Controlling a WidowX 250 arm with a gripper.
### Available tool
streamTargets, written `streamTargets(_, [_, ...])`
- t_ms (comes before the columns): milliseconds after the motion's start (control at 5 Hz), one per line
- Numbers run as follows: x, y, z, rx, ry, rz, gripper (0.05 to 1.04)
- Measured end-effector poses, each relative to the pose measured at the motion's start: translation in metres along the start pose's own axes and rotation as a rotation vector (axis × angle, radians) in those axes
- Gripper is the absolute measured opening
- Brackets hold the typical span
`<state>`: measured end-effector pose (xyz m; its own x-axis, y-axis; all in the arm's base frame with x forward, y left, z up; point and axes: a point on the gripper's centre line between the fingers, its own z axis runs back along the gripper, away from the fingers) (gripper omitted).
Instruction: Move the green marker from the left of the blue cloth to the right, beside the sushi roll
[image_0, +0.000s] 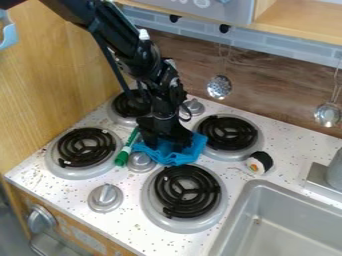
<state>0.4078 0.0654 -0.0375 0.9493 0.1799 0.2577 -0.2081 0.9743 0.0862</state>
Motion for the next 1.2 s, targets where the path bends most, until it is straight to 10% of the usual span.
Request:
streamTargets(600, [0.004, -0.002, 0.019, -0.022, -0.042, 0.038, 0.987])
streamTargets(1000, [0.03, -0.003, 0.075, -0.088, -0.198, 0.126, 0.989])
streamTargets(1200, [0.029, 0.013, 0.082, -0.04, -0.217, 0.216, 0.989])
